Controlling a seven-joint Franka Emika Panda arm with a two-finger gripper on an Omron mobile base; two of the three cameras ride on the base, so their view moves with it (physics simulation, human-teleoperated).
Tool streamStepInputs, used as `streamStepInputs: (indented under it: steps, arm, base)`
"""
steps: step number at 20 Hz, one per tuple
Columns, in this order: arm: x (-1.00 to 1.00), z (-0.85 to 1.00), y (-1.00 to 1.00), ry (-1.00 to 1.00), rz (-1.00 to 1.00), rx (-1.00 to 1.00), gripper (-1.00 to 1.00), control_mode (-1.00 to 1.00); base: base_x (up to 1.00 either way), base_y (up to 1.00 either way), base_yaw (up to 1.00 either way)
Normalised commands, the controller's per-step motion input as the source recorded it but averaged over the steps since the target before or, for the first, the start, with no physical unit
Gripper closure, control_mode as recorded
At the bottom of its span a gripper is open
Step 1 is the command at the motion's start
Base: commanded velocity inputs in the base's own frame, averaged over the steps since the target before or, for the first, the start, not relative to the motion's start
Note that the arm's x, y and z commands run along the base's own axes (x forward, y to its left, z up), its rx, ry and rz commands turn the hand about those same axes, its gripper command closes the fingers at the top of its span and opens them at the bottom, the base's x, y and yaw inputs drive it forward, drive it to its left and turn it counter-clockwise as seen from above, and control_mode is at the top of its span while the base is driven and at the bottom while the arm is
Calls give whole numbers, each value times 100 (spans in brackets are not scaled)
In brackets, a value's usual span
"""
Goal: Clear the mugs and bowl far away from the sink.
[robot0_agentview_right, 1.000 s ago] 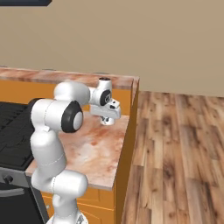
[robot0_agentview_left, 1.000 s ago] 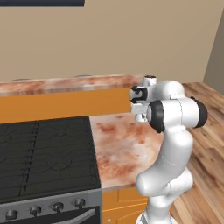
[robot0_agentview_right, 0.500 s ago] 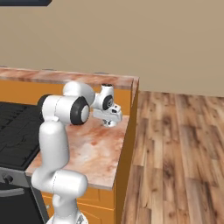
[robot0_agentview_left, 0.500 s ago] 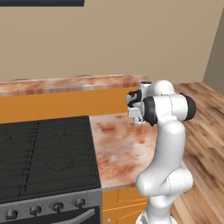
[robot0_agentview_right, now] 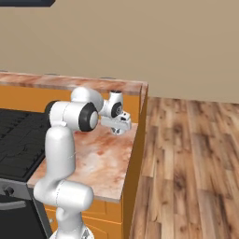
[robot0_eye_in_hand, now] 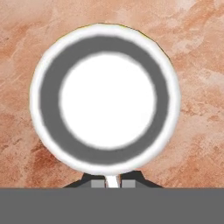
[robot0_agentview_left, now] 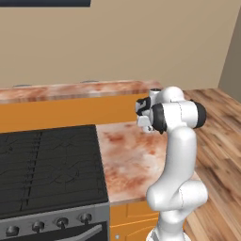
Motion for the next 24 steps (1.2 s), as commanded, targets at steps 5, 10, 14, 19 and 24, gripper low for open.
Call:
streamStepInputs:
  steps: [5, 10, 14, 19, 24]
  arm:
    - [1, -1, 0, 0, 0, 0, -100, -100]
    - [0, 0, 0, 0, 0, 0, -100, -100]
    - [0, 2, 0, 0, 0, 0, -100, -100]
    - [-5, 38, 0, -5, 0, 0, -100, -100]
    - [-25, 58, -2, -5, 0, 0, -100, -100]
  base:
    - [0, 0, 0]
    - [0, 0, 0]
    - [0, 0, 0]
    - [0, 0, 0]
    - [0, 0, 0]
